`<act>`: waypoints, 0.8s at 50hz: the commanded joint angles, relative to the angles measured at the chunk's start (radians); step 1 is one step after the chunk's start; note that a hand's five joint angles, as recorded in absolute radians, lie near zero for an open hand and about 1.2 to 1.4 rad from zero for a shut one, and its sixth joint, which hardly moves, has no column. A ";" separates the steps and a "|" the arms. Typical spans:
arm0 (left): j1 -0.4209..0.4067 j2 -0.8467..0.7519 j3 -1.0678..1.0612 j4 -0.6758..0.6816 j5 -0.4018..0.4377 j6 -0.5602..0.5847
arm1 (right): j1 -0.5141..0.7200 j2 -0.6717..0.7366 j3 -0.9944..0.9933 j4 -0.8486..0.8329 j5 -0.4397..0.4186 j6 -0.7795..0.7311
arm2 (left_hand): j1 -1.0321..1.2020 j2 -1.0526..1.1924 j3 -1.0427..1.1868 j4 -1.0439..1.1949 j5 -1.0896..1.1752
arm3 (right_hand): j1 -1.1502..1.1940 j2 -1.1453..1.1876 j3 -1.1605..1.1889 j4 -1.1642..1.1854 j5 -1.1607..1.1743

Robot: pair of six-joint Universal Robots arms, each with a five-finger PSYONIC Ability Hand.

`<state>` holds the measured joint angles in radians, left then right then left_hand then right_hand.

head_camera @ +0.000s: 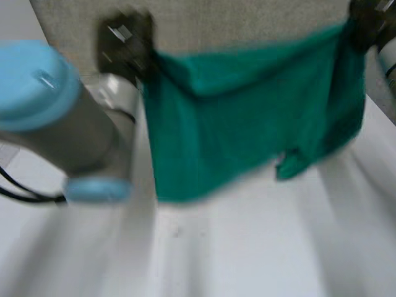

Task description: Fold the towel.

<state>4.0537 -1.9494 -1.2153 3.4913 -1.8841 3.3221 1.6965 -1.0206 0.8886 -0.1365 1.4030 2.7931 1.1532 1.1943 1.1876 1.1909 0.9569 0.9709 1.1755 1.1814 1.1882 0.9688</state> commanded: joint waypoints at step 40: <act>0.341 -0.057 -0.480 -0.107 0.246 0.003 | 0.227 -0.067 0.691 0.095 0.016 0.000 | -0.979 -1.020 -1.013 -1.016 -0.957 | -0.128 -0.333 -0.339 -0.346 -0.301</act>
<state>4.3993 -2.1187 -1.6256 3.4539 -1.6897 3.2221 1.9274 -1.0726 1.5664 -0.0353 1.4148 2.7867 0.3468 0.3718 0.3899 0.3772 0.2043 0.7966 0.9270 0.9274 0.9368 0.7817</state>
